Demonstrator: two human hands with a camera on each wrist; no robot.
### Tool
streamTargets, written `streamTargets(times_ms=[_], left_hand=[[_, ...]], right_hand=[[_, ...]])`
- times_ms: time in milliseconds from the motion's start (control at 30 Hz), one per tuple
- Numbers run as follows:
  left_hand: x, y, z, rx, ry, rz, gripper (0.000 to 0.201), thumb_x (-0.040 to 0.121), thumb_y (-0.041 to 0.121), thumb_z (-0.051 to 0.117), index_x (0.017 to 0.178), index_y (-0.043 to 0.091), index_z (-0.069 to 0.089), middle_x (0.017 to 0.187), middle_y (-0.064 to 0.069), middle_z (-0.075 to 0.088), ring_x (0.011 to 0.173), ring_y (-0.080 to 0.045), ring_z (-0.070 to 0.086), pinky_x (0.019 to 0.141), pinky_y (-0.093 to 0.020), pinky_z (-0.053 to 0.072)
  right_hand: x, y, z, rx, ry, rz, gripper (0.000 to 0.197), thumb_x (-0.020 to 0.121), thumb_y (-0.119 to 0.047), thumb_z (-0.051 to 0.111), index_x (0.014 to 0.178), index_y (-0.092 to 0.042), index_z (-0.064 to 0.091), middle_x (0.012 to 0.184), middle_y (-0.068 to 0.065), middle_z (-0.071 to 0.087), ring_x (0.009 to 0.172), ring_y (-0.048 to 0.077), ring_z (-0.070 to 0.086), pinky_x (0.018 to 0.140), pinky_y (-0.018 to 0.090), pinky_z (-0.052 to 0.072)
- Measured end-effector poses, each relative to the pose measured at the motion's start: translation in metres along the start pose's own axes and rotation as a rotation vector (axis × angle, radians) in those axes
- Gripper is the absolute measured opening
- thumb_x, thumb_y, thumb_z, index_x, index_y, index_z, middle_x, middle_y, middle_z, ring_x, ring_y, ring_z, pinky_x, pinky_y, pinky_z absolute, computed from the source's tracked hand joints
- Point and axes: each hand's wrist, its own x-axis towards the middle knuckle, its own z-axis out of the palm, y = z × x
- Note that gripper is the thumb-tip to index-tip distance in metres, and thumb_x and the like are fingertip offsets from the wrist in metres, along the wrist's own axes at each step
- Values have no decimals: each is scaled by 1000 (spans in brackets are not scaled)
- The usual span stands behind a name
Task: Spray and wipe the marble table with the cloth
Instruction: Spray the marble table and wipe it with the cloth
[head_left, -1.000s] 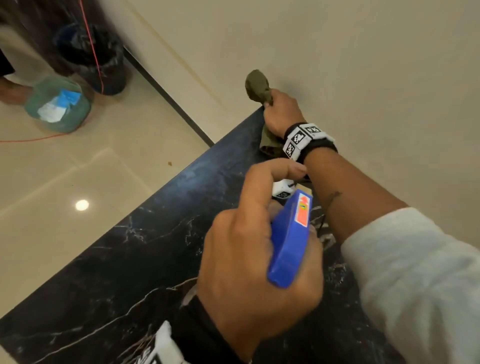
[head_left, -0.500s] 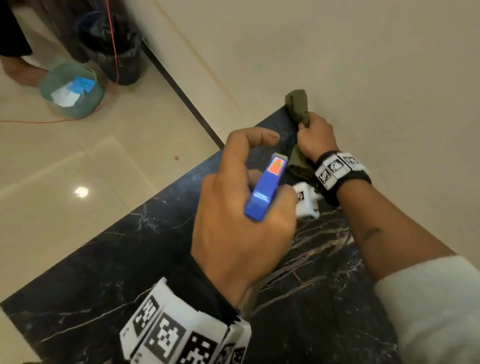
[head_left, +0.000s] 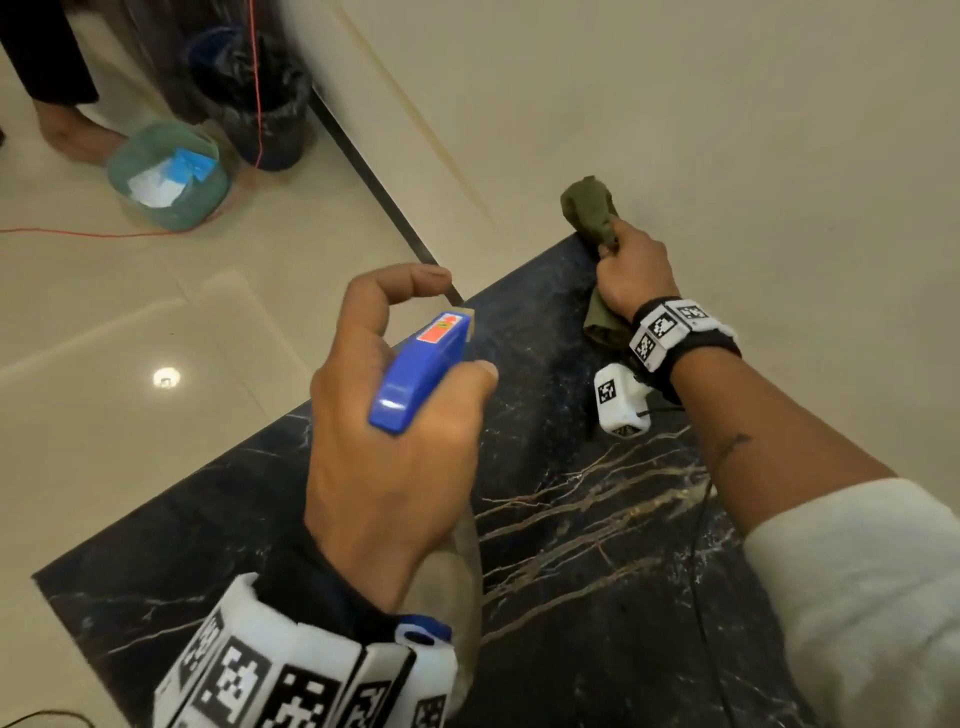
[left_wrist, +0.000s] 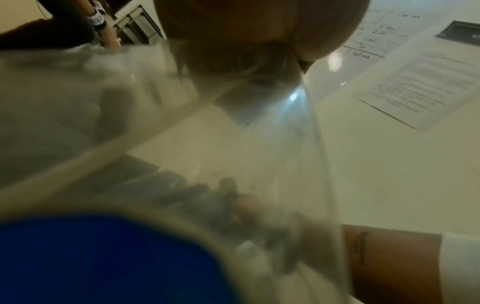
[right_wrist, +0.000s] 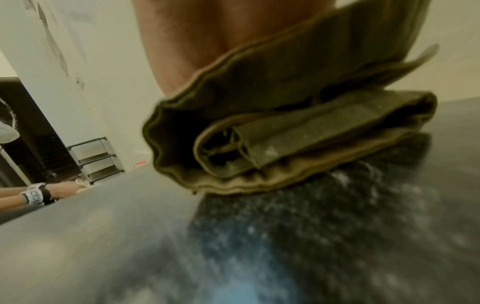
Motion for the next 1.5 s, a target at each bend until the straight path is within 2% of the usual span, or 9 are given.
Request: streamTargets(times_ms=[133, 267, 533, 767, 1000, 1100, 1233, 1300, 1500], left_hand=[[3, -2, -14, -6, 12, 15, 44, 78, 14, 64, 121, 22, 59, 59, -21, 51, 52, -37, 49, 46, -43, 48], [1, 0, -13, -5, 6, 21, 42, 78, 14, 63, 118, 26, 58, 58, -24, 49, 52, -42, 47, 44, -47, 44], [1, 0, -38, 96, 44, 54, 43, 80, 16, 63, 122, 24, 57, 58, -16, 53, 50, -32, 51, 46, -43, 47], [-6, 0, -43, 125, 87, 50, 42, 80, 18, 63, 119, 30, 56, 59, -15, 54, 51, -30, 53, 48, -48, 48], [-8, -2, -52, 90, 122, 76, 43, 80, 14, 63, 122, 20, 57, 60, -21, 53, 51, -37, 51, 45, -46, 46], [-13, 0, -50, 100, 139, 102, 41, 81, 14, 64, 120, 23, 56, 57, -19, 52, 50, -35, 51, 46, -45, 46], [-25, 3, -48, 134, 148, 116, 42, 81, 11, 63, 119, 25, 55, 52, -13, 50, 44, -23, 48, 44, -39, 45], [-35, 5, -52, 108, 165, 114, 42, 80, 10, 63, 119, 25, 57, 52, -11, 50, 45, -18, 47, 45, -32, 44], [-72, 14, -78, 134, 195, 145, 44, 79, 8, 65, 119, 24, 60, 58, -27, 47, 51, -41, 45, 50, -51, 45]], right_hand=[[0, -28, -1, -173, -120, -268, 45, 86, -3, 44, 125, -19, 61, 123, 12, 62, 112, 31, 57, 96, 35, 43], [-14, -42, 8, -165, -282, -466, 31, 89, -8, 46, 107, -20, 67, 109, 4, 68, 101, 23, 61, 90, 40, 50], [24, -42, -18, -465, -300, -221, 35, 95, -15, 45, 127, -20, 57, 126, 16, 62, 111, 38, 58, 92, 46, 49], [-34, -66, 13, -264, -442, -469, 25, 96, -12, 45, 113, -18, 62, 111, 8, 66, 101, 26, 59, 88, 42, 49], [5, -43, -5, -360, -294, -283, 26, 93, -9, 44, 110, -19, 61, 110, 12, 65, 103, 36, 60, 86, 43, 48], [-15, -54, 7, -340, -270, -338, 26, 88, -13, 42, 98, -27, 62, 100, 5, 67, 95, 31, 63, 82, 42, 52], [-83, -90, 50, -153, -301, -604, 58, 77, -15, 41, 122, -46, 61, 117, -17, 67, 108, 6, 62, 96, 29, 50], [-118, -108, 86, -162, -328, -754, 48, 79, -18, 45, 122, -35, 61, 115, -12, 66, 108, 10, 59, 100, 33, 46], [-110, -104, 58, -171, -259, -618, 51, 81, -9, 46, 127, -25, 62, 126, 4, 65, 116, 25, 61, 106, 41, 46]])
